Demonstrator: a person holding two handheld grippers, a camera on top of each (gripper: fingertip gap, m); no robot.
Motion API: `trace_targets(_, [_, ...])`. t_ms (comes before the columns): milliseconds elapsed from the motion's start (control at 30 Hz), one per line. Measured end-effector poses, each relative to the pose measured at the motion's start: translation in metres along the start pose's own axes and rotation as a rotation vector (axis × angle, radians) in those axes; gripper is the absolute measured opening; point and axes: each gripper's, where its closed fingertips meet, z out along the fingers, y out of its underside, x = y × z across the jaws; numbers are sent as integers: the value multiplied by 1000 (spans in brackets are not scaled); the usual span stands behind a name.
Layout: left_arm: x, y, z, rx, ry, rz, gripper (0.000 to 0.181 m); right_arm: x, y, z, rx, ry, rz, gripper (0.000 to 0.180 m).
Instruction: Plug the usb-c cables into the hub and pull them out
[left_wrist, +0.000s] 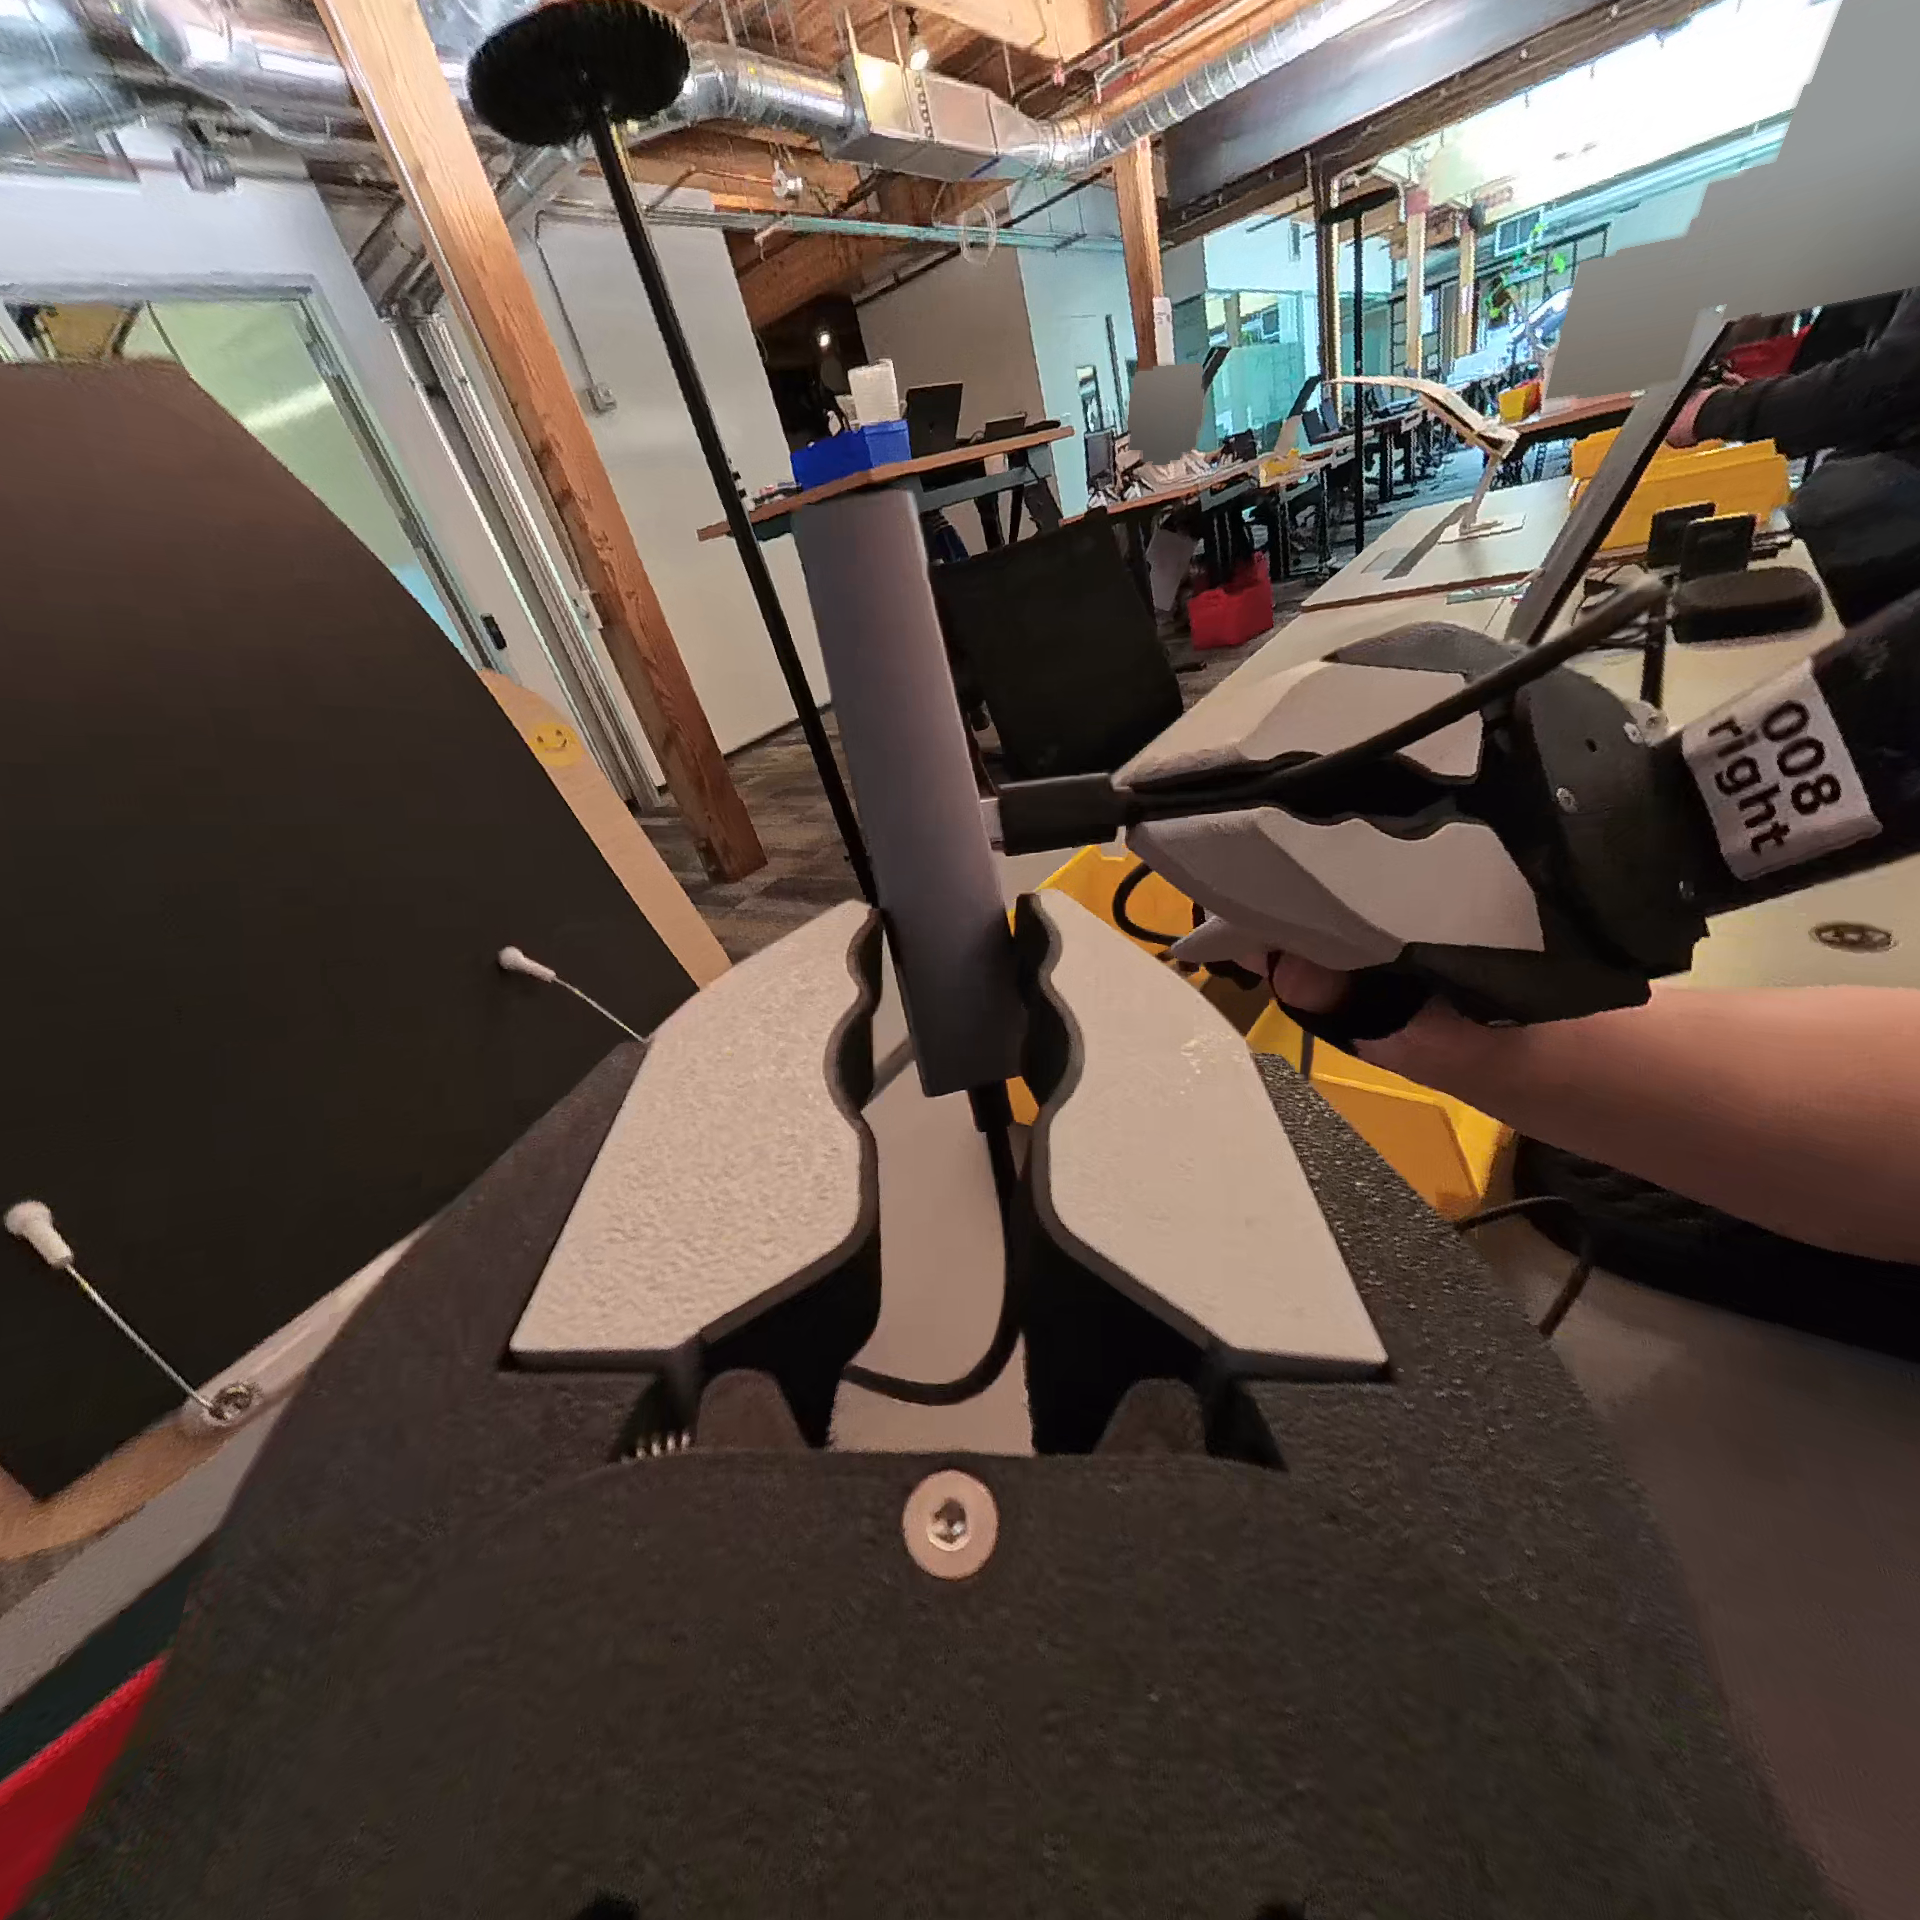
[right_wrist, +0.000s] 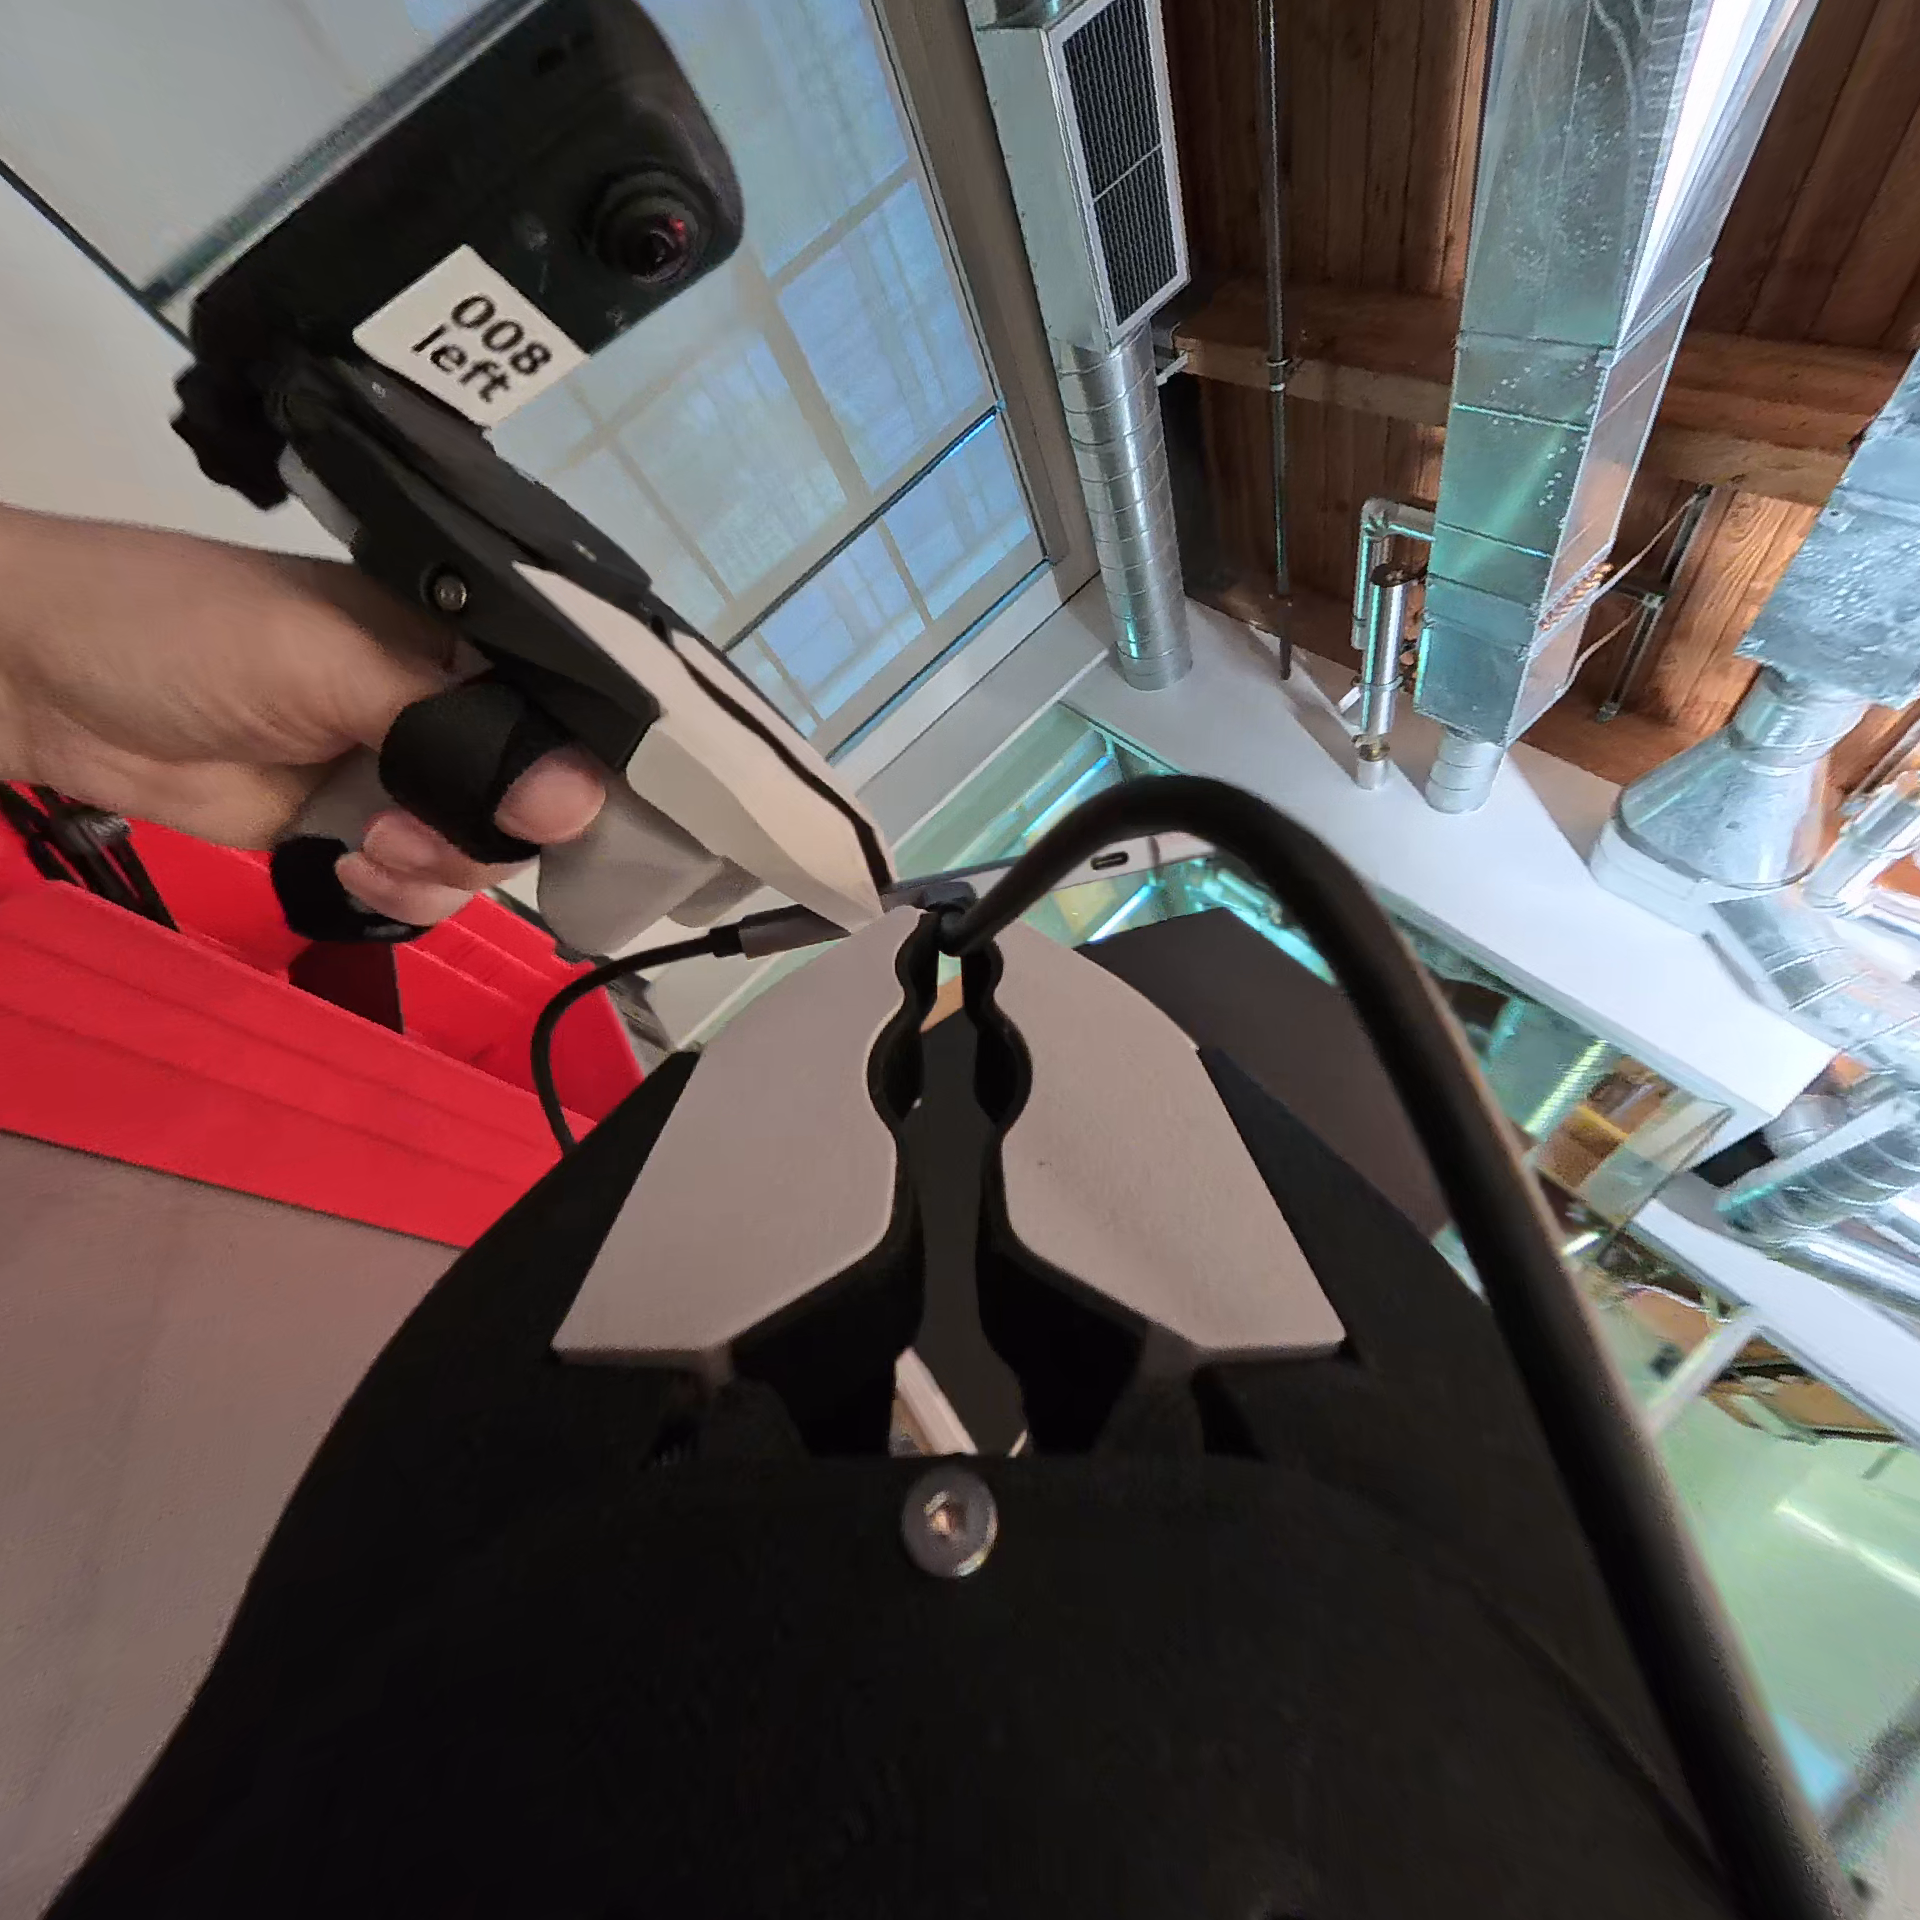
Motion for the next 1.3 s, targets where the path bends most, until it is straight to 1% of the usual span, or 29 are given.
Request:
trace_targets(100, [-1,3,0,6,-8,55,24,-1,3,0,5,-31,62,5])
trace_targets(267, [-2,2,1,7,-30,61,24,1,6,1,27,-15,164,5])
trace_targets(500, [-6,5,7,5,-90,7,24,6,13,3,50,46,381,5])
trace_targets(600, [-8,8,9,8,-102,-27,24,6,16,3,51,41,414,5])
trace_targets(733, [-10,10,10,25,-106,-43,24,3,19,4,31,7,394,5])
trace_targets(800, [-11,11,10,23,-113,-13,24,2,20,5,17,-13,360,5])
trace_targets(867, [-13,15,9,-14,-123,13,24,-1,22,6,-7,-41,322,5])
trace_targets(1033, [-15,28,7,-163,-128,76,23,-12,27,7,-90,-129,84,5])
trace_targets(1100, [-15,31,5,-196,-122,73,24,-14,29,7,-119,-154,18,5])
trace_targets(1300, [-16,37,6,-232,-113,28,23,-16,38,5,-185,-213,4,5])
